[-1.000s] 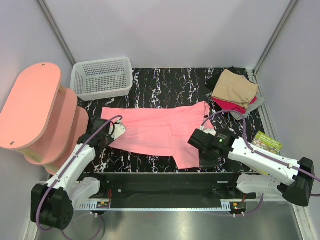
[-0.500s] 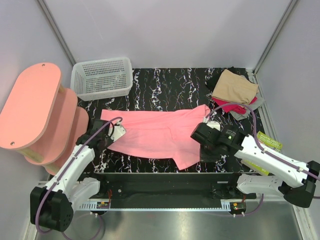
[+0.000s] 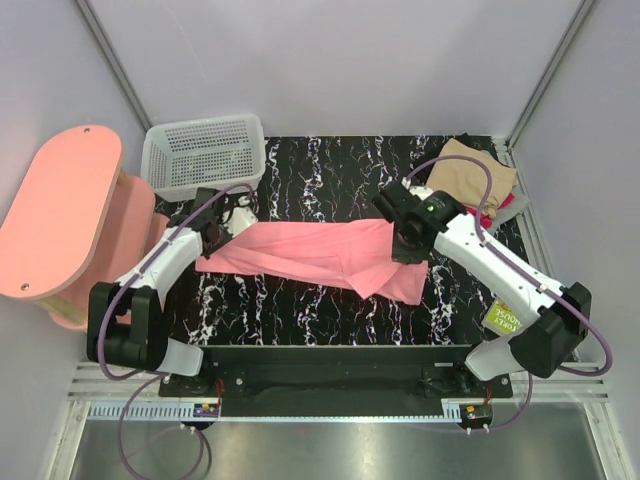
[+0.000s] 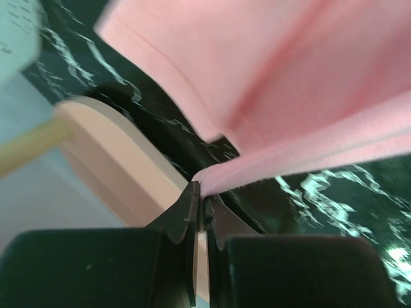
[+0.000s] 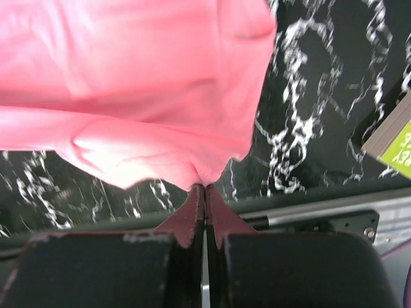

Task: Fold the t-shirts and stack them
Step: Fold the other side of the tshirt into a rectangle

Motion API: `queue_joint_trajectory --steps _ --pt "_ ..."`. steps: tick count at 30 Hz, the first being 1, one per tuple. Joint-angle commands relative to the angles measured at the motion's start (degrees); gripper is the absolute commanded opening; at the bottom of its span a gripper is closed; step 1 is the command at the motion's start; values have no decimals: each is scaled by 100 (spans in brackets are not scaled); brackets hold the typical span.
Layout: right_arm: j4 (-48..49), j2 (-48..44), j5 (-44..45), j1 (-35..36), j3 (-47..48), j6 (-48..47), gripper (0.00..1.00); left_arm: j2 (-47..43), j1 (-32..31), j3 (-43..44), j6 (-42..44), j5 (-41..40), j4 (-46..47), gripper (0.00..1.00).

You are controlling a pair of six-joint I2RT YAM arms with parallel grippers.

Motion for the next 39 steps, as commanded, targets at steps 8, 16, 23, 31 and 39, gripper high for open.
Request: queue_joint_trajectory --steps 8,16,23,31,39 --pt "853 856 -89 -1049 978 -955 0 478 146 587 408 -22 317 5" --pt "1256 1955 -370 -1445 1522 -1201 0 733 146 332 337 -171 676 67" --pt "1284 3202 -441 -1822 2577 -1342 0 637 199 183 478 -365 897 72" --pt "1012 4117 -512 -2174 3834 -1394 46 479 243 217 496 -453 932 71" --pt "27 4480 -176 -2306 5164 -1456 68 -171 -284 -45 39 -242 406 72"
